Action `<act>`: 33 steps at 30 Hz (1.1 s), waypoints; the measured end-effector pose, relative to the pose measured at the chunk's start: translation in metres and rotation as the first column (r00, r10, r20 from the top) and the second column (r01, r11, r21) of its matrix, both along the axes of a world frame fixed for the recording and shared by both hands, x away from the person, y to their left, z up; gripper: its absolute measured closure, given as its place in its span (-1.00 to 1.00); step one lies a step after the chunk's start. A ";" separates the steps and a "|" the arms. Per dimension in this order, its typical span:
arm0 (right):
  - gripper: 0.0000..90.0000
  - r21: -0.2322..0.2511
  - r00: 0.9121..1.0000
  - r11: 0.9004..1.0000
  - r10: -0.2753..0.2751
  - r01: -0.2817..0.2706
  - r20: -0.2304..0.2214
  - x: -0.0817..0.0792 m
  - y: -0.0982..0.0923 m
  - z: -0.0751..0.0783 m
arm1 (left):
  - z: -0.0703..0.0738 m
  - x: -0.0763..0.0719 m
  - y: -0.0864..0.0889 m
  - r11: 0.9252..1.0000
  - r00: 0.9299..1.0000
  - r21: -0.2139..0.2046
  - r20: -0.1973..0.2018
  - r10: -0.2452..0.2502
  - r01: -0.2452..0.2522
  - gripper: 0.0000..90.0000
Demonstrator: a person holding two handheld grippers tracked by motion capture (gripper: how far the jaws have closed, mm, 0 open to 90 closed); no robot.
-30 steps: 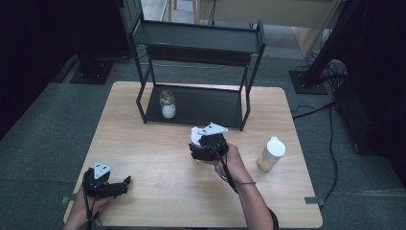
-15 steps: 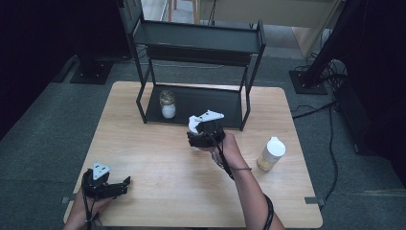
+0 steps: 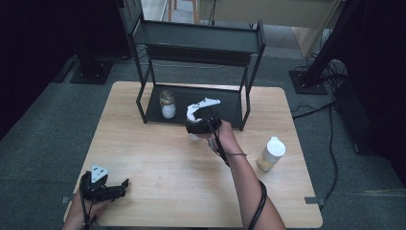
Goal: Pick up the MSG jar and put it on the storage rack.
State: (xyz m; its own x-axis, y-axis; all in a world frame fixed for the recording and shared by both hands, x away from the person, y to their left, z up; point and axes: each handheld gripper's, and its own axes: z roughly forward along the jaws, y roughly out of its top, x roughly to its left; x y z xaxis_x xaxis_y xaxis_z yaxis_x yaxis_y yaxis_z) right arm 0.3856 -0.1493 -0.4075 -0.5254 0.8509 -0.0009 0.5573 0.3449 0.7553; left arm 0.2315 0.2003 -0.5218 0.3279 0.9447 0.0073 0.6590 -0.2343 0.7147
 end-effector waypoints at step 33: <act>-0.32 -0.016 0.992 0.992 -0.124 0.124 -0.024 0.096 0.009 0.008 | 0.000 0.002 0.000 1.000 1.000 0.004 -0.002 -0.012 0.012 -0.99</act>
State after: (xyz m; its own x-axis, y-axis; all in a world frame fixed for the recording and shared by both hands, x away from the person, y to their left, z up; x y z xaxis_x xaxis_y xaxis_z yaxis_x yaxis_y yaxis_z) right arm 0.4812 -0.1399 -0.3994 -0.4159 0.9094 -0.0016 0.6148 0.2825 0.7363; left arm 0.2338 0.2006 -0.5216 0.3389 0.9408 0.0104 0.6576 -0.2448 0.7125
